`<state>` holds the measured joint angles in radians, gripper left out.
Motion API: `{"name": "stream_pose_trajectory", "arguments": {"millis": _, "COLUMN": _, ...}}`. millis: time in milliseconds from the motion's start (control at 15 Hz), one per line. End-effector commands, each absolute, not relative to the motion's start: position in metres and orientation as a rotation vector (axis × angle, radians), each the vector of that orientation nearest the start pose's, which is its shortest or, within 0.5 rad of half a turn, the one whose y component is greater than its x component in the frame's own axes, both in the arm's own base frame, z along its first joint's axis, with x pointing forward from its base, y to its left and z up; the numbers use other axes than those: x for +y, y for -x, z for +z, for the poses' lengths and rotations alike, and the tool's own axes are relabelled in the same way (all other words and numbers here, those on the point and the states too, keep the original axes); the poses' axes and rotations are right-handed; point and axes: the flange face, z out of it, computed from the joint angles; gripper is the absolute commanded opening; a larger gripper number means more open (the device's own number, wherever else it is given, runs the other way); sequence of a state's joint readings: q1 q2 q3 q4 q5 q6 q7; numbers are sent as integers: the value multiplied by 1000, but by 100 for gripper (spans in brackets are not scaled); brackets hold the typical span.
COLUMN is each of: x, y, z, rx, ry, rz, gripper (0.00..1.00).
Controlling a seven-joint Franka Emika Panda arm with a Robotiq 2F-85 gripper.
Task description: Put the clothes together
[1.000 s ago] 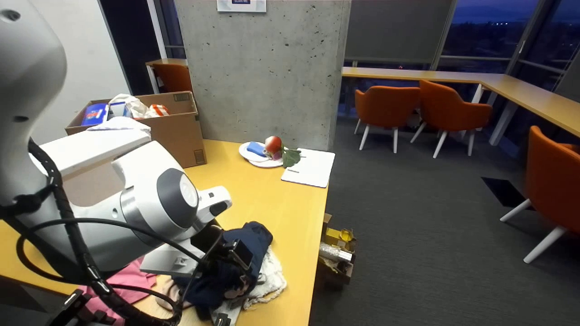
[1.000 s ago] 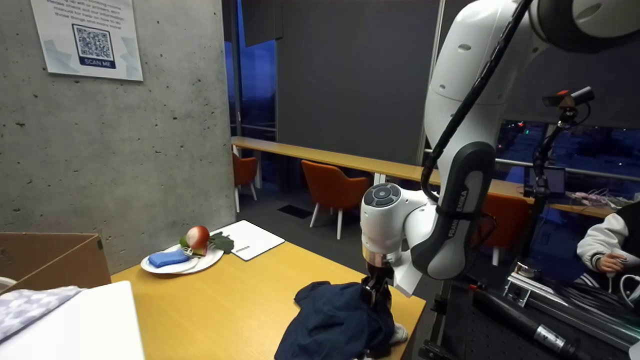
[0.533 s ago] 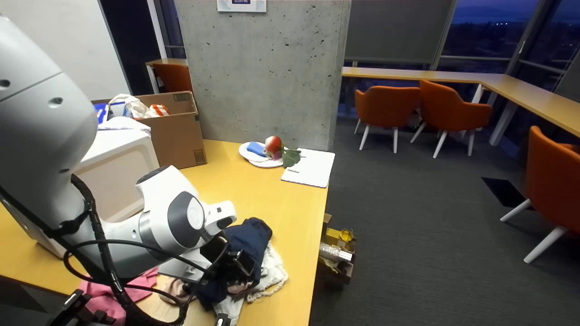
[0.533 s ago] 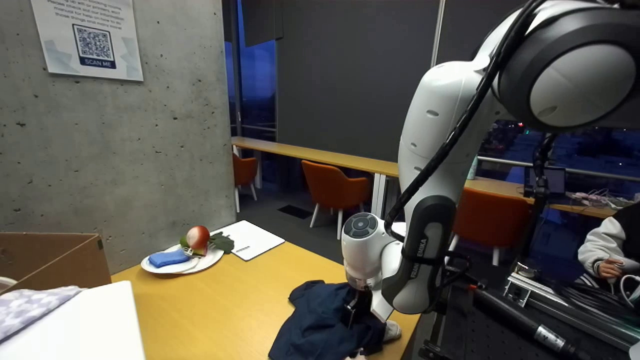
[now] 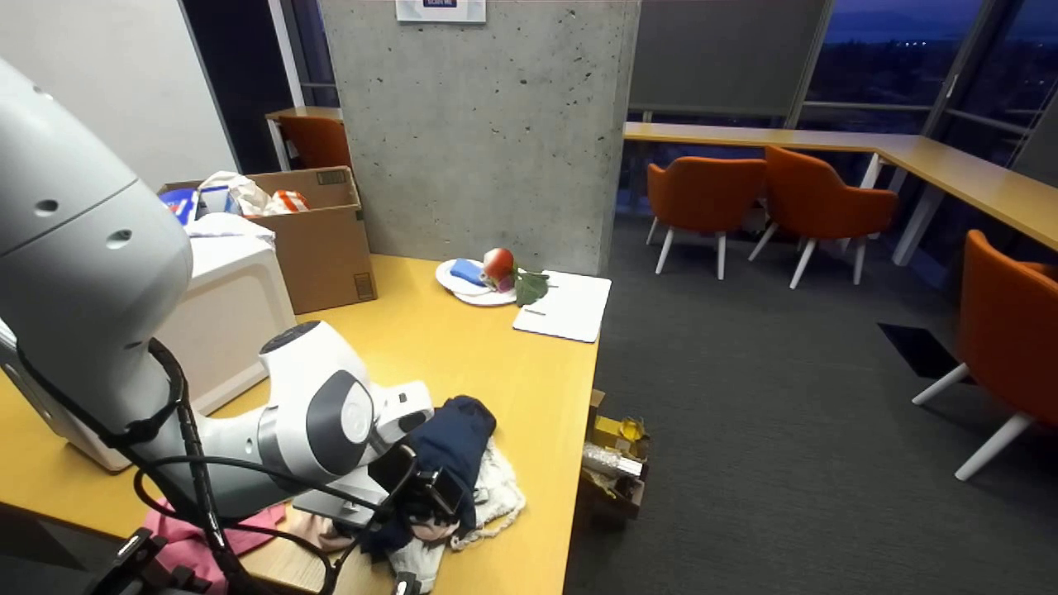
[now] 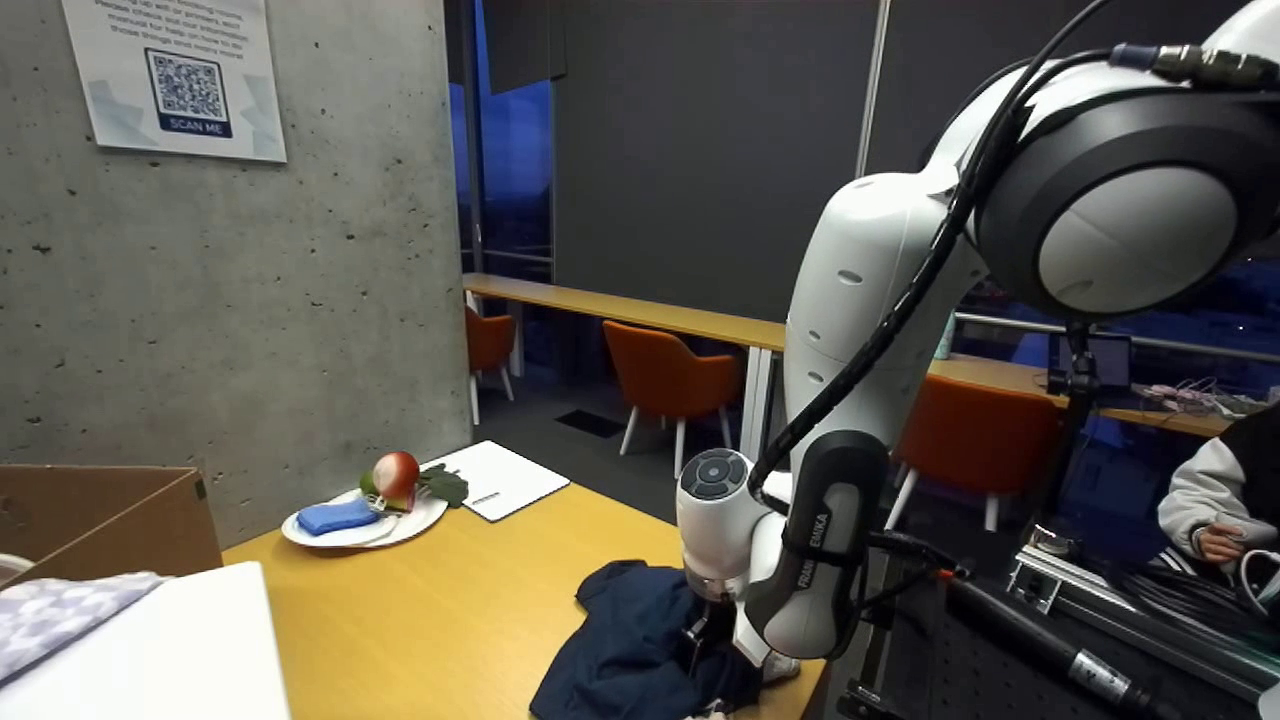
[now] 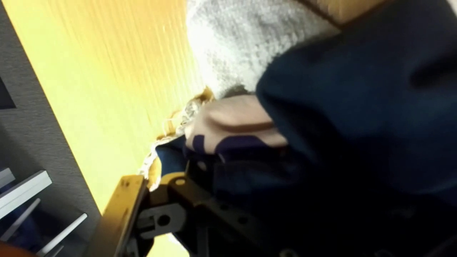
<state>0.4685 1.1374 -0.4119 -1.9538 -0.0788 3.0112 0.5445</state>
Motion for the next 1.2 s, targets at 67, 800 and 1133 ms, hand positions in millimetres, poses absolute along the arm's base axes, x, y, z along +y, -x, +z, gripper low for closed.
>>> {"name": "stream_pose_trajectory", "arguments": {"millis": 67, "x": 9, "y": -534, "z": -92, "rx": 286, "ry": 3441, "rz": -148, "gripper": 60}}
{"name": "stream_pose_trajectory", "arguments": {"millis": 800, "x": 39, "y": -563, "z": -44, "rx": 190, "ry": 3416, "rz": -179, "gripper": 6}}
{"name": "stream_pose_trajectory", "arguments": {"millis": 1133, "x": 88, "y": -583, "z": 11, "rx": 103, "ry": 3397, "rz": -307, "gripper": 2}}
